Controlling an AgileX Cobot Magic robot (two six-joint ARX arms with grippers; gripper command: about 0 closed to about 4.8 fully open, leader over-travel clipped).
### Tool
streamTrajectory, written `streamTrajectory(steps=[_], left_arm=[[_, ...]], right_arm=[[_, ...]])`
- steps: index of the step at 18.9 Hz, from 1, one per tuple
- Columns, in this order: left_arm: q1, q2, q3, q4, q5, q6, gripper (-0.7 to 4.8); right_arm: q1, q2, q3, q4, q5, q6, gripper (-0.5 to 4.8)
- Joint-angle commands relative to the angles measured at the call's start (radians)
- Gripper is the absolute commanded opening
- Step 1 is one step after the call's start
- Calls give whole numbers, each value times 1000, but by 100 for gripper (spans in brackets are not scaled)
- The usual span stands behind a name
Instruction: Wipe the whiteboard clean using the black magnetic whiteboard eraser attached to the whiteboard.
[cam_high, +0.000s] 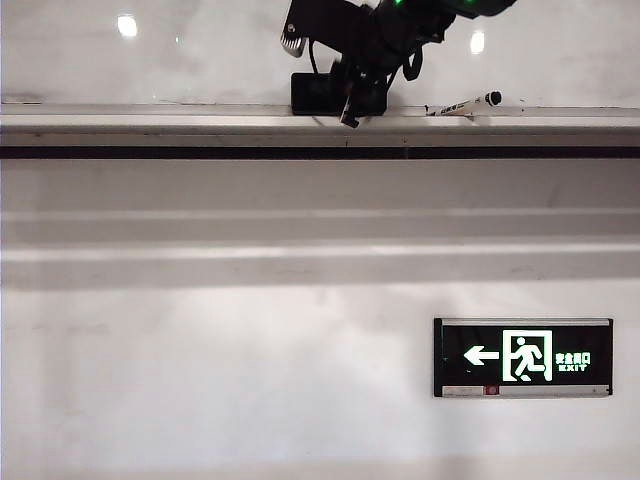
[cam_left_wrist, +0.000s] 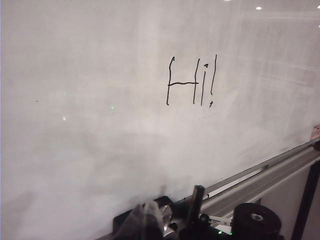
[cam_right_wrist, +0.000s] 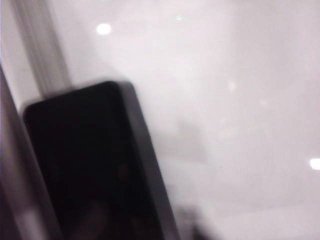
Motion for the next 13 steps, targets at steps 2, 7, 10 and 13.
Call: streamTrajectory(steps=[2,7,10,13], left_arm=[[0,-3,7,14,3,-3,-5],[0,-3,7,16,3,-3,-5],[0,-3,7,19,3,-3,-5],[0,-6,7,36,4,-5,-6]], right_arm=[[-5,-3,1,-34,54,-1,394],[-5,-38,2,-177,32,-8,393],[-5,-38,2,-212,32,-29,390],[-11,-27,3,-217,44,-29,363]])
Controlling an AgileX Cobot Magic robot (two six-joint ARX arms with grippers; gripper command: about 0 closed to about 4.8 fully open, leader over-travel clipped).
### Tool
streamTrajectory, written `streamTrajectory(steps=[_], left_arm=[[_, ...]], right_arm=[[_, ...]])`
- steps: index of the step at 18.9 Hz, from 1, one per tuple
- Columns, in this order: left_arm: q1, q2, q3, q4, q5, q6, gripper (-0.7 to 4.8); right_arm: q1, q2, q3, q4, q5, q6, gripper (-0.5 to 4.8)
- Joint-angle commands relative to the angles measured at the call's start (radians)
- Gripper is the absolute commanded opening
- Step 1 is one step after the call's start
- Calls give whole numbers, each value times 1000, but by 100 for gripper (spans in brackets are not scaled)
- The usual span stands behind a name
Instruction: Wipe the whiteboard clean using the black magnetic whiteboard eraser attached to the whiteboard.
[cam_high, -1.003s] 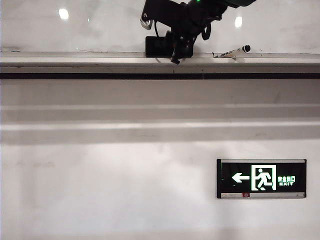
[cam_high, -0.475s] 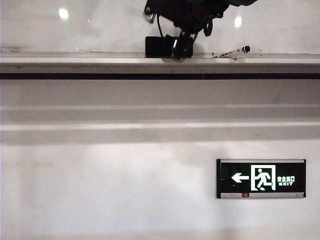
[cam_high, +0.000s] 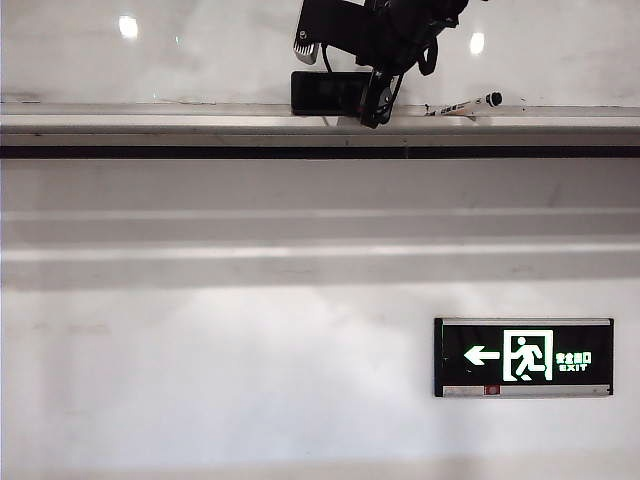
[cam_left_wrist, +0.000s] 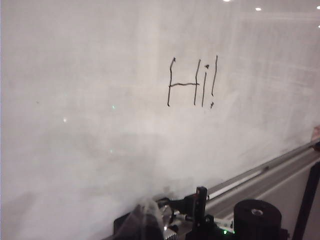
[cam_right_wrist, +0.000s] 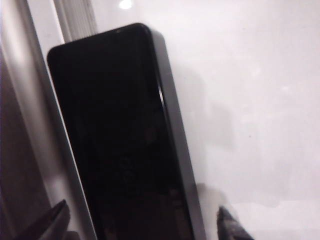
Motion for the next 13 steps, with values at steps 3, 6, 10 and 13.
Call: streamTrajectory(steps=[3,6,10,13], left_arm=[[0,-8,7,43,17,-26,-6],[0,-8,7,43,16,-29,-5],[0,-8,7,43,17,-29,-5],[0,-8,7,43,17,-29,-6]], right_arm=[[-8,41,28,-38,52,-2,344],[-7,73,78,-65,50,-2,309],[-7,73,79,-111,55,2,274],[-8,78,79,-32,96,2,174]])
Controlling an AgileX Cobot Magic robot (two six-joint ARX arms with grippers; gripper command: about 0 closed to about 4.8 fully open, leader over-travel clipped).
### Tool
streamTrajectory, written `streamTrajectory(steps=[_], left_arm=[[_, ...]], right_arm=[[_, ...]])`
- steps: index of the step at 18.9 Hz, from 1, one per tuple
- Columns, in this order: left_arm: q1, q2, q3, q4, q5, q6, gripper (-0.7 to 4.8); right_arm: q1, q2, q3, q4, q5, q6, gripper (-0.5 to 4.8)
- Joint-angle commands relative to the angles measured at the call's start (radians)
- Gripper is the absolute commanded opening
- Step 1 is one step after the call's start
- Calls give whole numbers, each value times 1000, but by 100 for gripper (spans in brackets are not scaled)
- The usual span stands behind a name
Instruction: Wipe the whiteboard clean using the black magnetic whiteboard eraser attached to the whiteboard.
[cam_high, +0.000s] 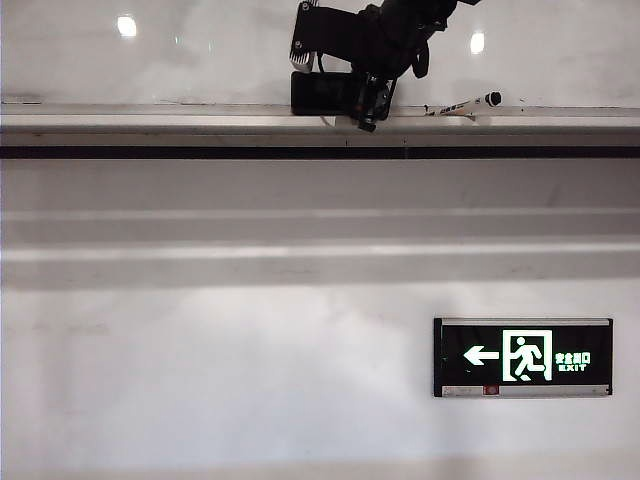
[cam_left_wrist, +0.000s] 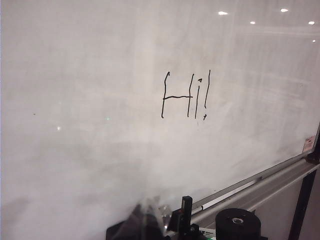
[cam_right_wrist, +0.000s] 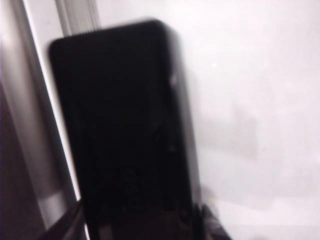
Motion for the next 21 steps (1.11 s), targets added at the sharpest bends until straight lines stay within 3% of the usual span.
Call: streamTrajectory(steps=[1,7,11,14,17,20,21], left_arm=[[0,-2,7,12,5,-3,-6],[0,-2,7,13,5,-3,-6],[0,-2,7,13,6,-3,-5],[0,-2,7,16,6,-3,-6],[-1,-2,7,23,6,-4,-5],[-1,-3,7,23,6,-18,-5],[-1,-2,7,23,6,-18,-5]], right_arm=[[-9,26,-3,74,72,30,134],[-9,27,4,308,98,35,135],[-9,26,4,316,91,45,139],[-9,13,5,231,61,132,193],[-9,12,5,213,64,162,192],[-9,10,5,267,77,222,168],[-9,9,6,298,77,230,138]])
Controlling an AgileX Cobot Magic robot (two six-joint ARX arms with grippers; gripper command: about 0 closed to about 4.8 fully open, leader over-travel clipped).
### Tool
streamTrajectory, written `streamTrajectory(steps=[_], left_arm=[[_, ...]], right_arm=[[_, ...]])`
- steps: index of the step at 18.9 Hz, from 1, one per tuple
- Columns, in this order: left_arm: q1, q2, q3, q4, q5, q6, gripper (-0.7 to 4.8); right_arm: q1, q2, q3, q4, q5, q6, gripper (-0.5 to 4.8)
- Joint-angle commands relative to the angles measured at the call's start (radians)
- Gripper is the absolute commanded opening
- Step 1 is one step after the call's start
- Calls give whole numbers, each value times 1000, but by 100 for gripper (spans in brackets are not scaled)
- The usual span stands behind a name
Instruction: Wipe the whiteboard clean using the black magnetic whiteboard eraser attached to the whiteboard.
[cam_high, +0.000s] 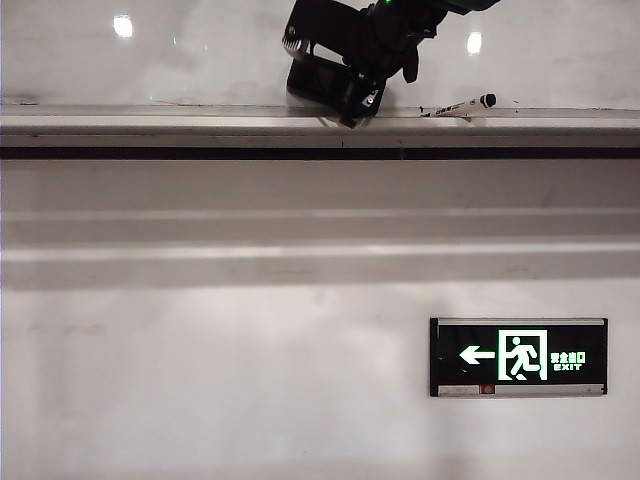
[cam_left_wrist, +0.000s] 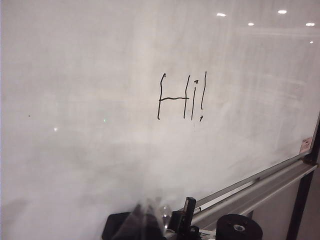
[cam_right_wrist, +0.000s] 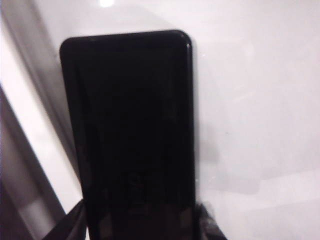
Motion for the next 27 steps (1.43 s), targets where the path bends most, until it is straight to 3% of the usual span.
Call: streamTrajectory(steps=[1,11,19,25,27], left_arm=[[-1,-3,7,17,5,-15,-5],[-1,-4,7,18,6,-15,-5],[-1,-4,7,13,6,-15,-5],[-1,-4,7,13,13,-15,-5],[-1,-4,7,13,13,-15,-5]], right_arm=[[-18,-9,20,195,42,86,138],[-18,-92,27,194,40,274,138],[-33,-93,194,167,39,322,138],[-125,-93,322,122,12,392,137],[-175,-93,354,119,13,496,134]])
